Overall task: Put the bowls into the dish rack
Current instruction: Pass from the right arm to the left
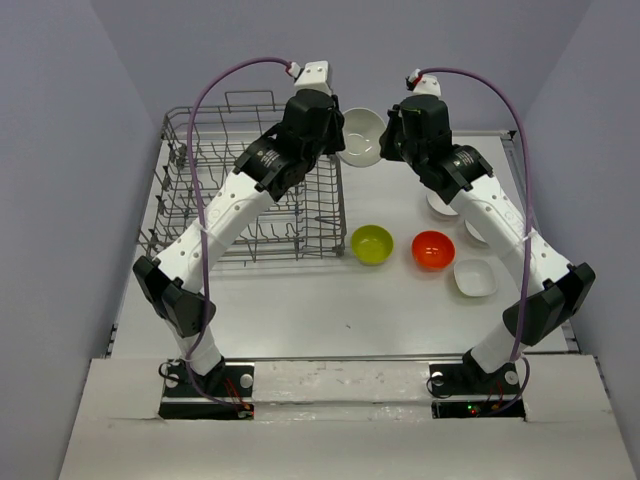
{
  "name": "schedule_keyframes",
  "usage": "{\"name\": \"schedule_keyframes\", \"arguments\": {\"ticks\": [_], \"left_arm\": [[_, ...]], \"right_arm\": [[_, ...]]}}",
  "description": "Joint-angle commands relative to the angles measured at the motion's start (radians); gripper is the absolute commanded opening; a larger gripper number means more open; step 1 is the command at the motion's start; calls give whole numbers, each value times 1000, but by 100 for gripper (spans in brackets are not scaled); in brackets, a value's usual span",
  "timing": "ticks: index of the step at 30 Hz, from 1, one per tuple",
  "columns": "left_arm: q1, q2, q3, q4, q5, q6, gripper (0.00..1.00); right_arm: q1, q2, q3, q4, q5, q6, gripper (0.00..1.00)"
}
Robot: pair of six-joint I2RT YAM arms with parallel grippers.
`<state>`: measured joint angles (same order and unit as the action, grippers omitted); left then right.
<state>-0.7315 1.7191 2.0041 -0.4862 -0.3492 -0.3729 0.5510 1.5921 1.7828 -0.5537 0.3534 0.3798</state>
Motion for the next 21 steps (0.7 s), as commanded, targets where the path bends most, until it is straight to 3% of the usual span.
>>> {"name": "schedule_keyframes", "arguments": {"ticks": [1, 13, 18, 21], "left_arm": [[-8, 5, 45, -3, -31, 12, 41], [-12, 31, 56, -15, -40, 20, 39], [-17, 39, 64, -22, -47, 28, 30], [-17, 42, 71, -26, -53, 31, 15]], "right_arm": [[7, -23, 10, 92, 16, -1, 1], [17, -7, 27, 92, 9, -10, 1], [17, -6, 23, 94, 10, -7, 1], [17, -6, 21, 95, 10, -9, 1]]}}
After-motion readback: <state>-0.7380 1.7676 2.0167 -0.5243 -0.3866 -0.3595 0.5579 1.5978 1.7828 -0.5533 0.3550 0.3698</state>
